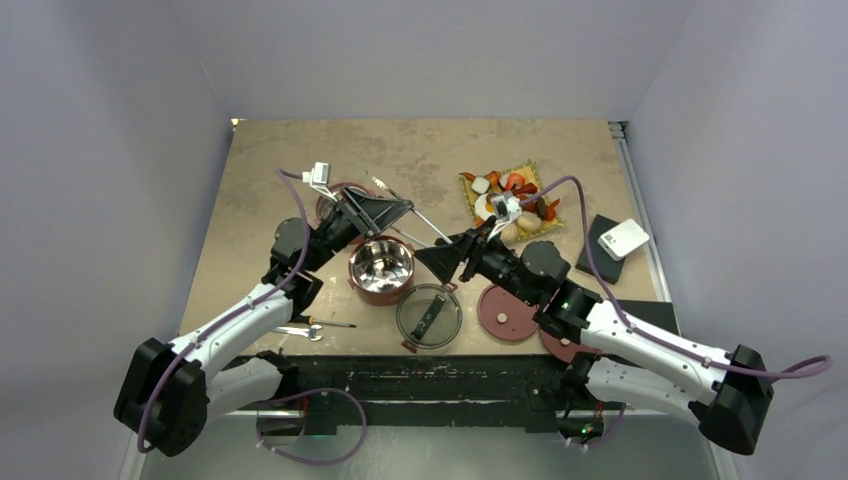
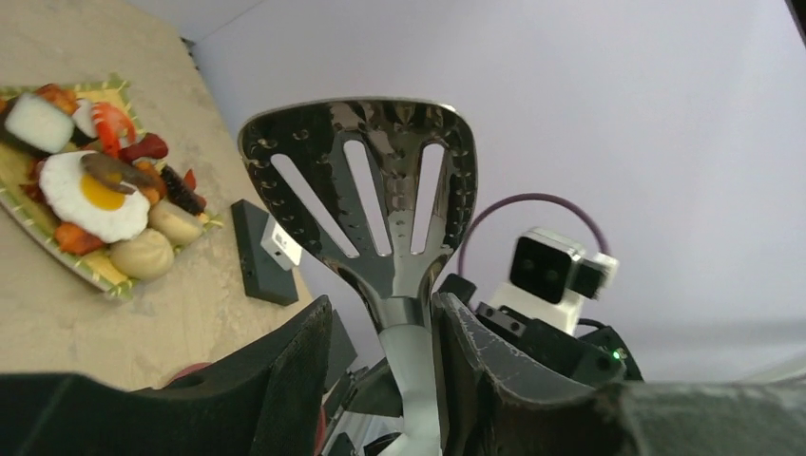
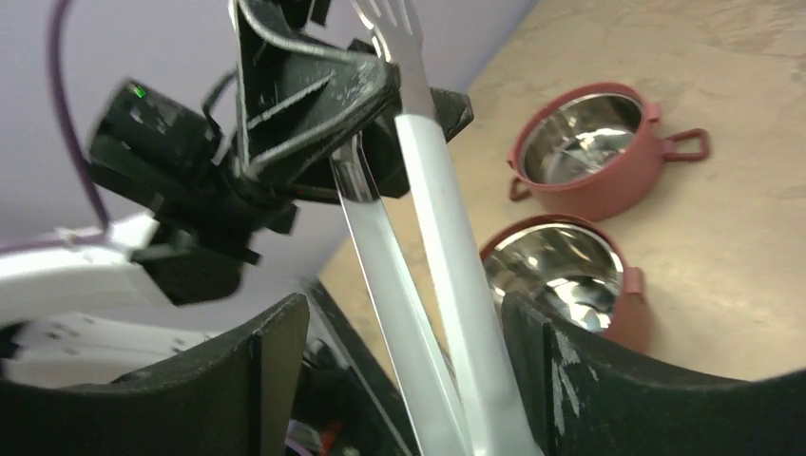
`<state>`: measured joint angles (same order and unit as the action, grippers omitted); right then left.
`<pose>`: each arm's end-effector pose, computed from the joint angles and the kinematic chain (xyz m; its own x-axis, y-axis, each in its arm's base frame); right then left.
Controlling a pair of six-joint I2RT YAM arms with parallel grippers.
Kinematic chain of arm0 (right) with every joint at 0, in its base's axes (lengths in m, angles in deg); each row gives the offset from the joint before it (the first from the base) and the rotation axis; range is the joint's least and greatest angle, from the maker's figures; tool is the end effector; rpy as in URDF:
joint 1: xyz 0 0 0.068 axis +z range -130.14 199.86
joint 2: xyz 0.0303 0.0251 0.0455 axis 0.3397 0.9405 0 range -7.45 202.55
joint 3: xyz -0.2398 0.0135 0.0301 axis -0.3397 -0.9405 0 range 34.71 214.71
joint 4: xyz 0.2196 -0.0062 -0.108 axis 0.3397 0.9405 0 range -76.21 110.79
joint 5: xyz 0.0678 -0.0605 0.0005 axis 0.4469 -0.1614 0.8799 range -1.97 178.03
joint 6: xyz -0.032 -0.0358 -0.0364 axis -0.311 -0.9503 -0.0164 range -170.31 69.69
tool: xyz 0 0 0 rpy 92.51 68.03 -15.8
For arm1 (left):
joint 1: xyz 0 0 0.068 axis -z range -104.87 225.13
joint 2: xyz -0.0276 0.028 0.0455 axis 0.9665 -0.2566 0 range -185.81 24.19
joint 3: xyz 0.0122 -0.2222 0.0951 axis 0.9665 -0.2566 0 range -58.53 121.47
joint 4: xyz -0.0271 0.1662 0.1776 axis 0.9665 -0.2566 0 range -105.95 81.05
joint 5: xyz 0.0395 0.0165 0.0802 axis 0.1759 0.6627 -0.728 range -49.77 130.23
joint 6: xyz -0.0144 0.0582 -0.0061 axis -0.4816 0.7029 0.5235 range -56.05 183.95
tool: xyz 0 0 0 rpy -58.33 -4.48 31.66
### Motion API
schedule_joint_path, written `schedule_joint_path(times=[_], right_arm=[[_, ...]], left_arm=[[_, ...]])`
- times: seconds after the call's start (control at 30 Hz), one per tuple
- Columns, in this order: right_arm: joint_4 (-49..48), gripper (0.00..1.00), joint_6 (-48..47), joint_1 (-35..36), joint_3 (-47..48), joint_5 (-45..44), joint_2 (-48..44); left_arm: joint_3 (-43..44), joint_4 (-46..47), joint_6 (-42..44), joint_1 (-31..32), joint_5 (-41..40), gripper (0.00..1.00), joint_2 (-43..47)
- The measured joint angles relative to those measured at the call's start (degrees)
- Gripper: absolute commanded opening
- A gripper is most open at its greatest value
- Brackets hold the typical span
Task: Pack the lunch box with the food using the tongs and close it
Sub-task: Adjust the clamp.
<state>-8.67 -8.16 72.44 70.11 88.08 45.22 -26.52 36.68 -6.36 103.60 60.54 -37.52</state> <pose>0.1409 0.1843 0.2986 -0.4925 0.4605 -0.7385 -0.6261 0.4019 0.6682 0.2110 -0.1321 0.2892 -0.6159 -0.6705 -0.4137 0.4766 0.1011 -0.8733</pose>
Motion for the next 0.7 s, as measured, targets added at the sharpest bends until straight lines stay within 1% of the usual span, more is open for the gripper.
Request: schedule_joint_path(times=[0.13, 0.27, 0.37, 0.53, 0.7], right_arm=[[5.16, 0.81, -10.45, 0.11, 3.15, -0.68, 2.19], [6.82, 0.83, -19.82, 0.31, 3.98, -0.81, 4.57], [7.26, 0.85, -24.81, 0.31, 4.39, -3.04, 5.46], [7.93, 0.87, -28.09, 0.28, 4.37, -5.05, 3.91], [7.06, 0.85, -29.2, 0.28, 4.35, -4.81, 2.49]], left_arm=[[0.31, -4.63, -0.63, 0.0, -1.88, 0.0, -0.02], [1.16, -8.68, -0.52, -0.09, -3.1, 0.0, -0.79], [1.14, -12.41, -0.42, -0.24, -3.19, 0.0, -1.9], [0.9, -15.15, -0.66, -0.33, -4.57, 0.0, -1.92], [0.9, -15.67, -1.09, -0.35, -5.53, 0.0, -1.55]])
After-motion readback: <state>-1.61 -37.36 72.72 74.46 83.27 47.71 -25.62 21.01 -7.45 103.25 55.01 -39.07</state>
